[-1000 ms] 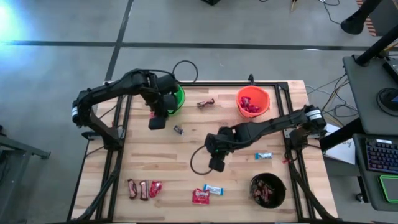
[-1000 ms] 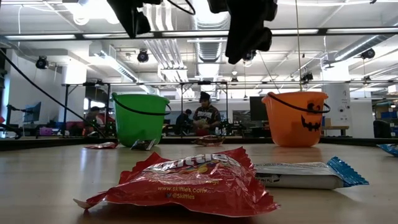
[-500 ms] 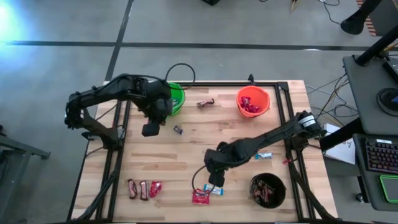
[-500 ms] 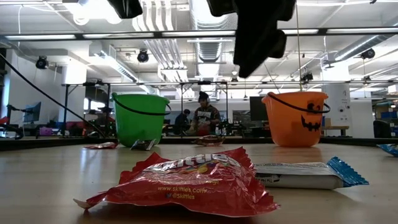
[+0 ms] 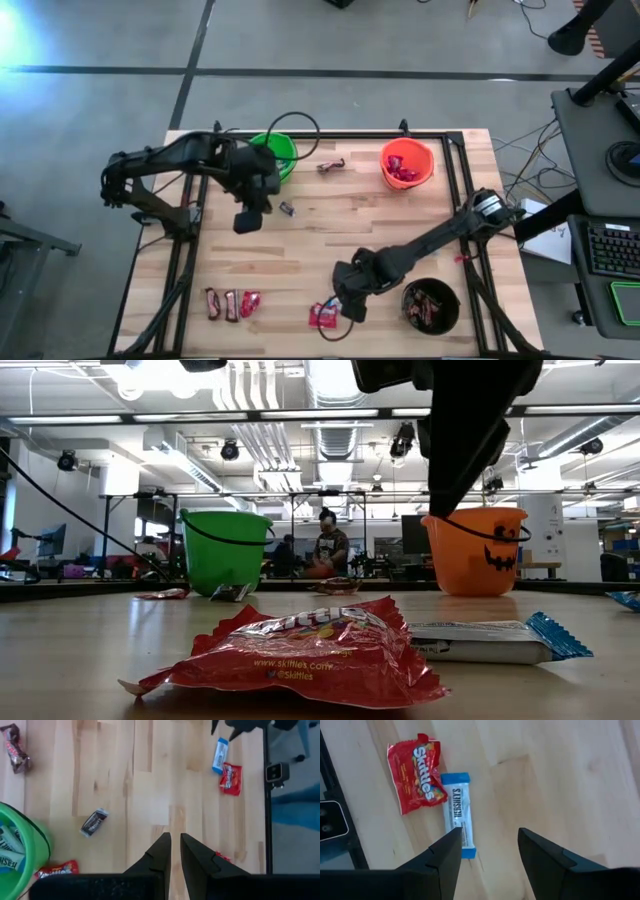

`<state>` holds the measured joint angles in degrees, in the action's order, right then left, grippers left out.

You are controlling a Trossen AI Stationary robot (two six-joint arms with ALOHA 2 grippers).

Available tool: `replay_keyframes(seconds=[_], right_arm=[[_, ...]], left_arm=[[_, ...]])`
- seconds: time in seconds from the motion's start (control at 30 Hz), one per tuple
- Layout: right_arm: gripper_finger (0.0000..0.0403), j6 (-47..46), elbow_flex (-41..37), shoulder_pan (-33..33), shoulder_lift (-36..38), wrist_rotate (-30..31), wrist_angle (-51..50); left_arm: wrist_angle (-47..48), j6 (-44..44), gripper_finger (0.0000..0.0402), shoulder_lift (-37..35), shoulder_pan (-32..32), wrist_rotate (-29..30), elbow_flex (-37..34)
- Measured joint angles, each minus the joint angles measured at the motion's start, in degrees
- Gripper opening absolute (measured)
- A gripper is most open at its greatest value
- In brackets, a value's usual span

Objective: Sort candy
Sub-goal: Put the white candy into the green bucket

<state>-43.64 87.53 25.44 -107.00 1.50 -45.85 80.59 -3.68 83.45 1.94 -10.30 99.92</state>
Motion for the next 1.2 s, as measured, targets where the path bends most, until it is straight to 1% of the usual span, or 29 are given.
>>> replay_keyframes(seconds=[0.2,0.47,0.6,0.93,1.03,1.2], right_arm=[[0.0185,-2.9,0.0,0.8,0.0,0.0,0.4],[0.0185,-2.3,-0.1,1.2,0.0,0.0,6.4],[0.0185,-1.8,-1.5,1.4,0.0,0.1,9.1],[0.0185,-1.1,-7.7,1.9,-0.1,0.0,12.8],[0.0185,-1.6,-8.9,2.2,-0.1,0.0,15.4],[0.0185,-0.7,-9.0,3.0,-0.1,-0.1,16.2]], left_arm=[[-0.7,-4.2,0.0023,-0.3,-1.2,3.2,0.0],[-1.1,-8.3,0.0023,-0.3,-1.2,3.7,0.0],[-1.2,-10.4,0.0023,-0.3,-1.2,3.7,0.0],[-1.5,-12.1,0.0023,-0.3,-1.9,3.8,0.0],[-1.5,-12.2,0.0023,-0.3,-1.9,3.7,0.0],[-1.5,-12.2,0.0023,-0.3,-1.9,3.7,0.0]])
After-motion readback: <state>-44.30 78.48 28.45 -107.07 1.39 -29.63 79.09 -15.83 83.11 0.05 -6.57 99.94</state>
